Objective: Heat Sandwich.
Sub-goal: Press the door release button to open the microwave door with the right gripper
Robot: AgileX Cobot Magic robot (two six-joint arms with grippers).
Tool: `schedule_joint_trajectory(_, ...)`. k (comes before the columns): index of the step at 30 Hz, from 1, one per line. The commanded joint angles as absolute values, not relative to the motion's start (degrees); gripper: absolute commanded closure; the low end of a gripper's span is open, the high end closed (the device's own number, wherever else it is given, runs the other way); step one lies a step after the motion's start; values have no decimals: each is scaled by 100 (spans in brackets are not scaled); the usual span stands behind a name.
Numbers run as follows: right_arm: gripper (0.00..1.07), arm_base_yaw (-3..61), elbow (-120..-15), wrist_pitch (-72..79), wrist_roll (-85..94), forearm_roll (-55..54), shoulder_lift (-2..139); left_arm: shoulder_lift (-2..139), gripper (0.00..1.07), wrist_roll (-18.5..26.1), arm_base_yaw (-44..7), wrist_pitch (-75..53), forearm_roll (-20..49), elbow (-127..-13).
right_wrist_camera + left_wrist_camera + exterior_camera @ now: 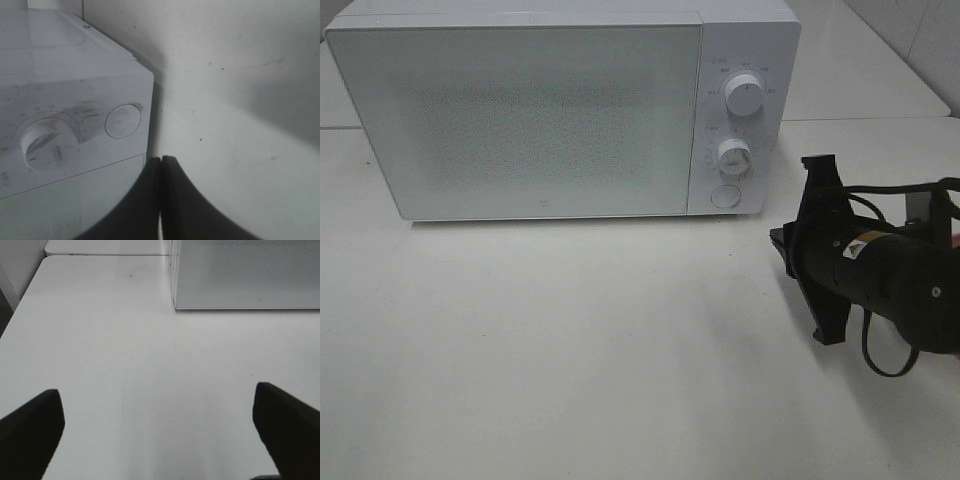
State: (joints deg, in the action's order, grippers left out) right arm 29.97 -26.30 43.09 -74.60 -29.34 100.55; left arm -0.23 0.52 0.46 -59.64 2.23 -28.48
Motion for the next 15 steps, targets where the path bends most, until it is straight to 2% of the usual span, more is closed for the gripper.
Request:
schedule_joint_trajectory(1,107,3025,-2922,4263,-7489,-2882,10244,-172,10,57,52,-5930,246,-2836)
schedule_joint_trajectory(15,107,3025,-3908,4108,-7660,-2899,11001,-172,10,57,52,-5930,246,-2836)
